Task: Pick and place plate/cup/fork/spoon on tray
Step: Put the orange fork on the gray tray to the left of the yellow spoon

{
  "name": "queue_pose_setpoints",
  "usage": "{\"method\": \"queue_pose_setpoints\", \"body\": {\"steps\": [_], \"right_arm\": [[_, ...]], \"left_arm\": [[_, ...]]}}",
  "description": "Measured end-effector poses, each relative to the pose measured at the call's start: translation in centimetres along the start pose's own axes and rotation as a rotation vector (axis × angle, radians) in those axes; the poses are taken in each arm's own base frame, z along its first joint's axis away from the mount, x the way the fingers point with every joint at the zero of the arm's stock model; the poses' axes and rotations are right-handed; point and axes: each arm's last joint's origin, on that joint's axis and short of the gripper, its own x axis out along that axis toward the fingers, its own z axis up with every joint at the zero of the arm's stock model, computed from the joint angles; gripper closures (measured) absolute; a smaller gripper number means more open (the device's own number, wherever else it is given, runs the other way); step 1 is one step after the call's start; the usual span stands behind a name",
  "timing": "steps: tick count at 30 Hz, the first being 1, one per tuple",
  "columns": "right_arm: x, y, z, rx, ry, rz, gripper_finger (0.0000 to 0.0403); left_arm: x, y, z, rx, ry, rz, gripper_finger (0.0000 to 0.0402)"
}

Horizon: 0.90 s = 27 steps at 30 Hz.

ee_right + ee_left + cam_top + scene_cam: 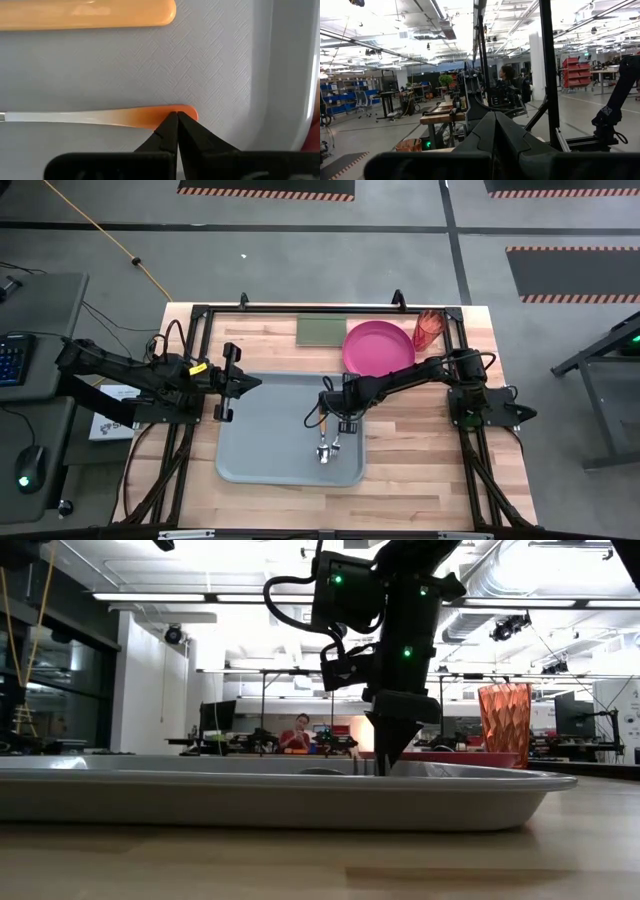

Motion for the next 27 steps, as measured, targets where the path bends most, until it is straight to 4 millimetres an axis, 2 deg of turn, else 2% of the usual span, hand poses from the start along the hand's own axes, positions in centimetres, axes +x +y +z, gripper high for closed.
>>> {"method": "queue_pose_setpoints", "body": {"steps": [27], "right_arm": [[-0.01,0.01,0.07,-0.025,-0.007,0.002,0.0403]], "left_arm": [[0.0,0.0,0.01,0.0,-0.001,0.0,0.0401]]}}
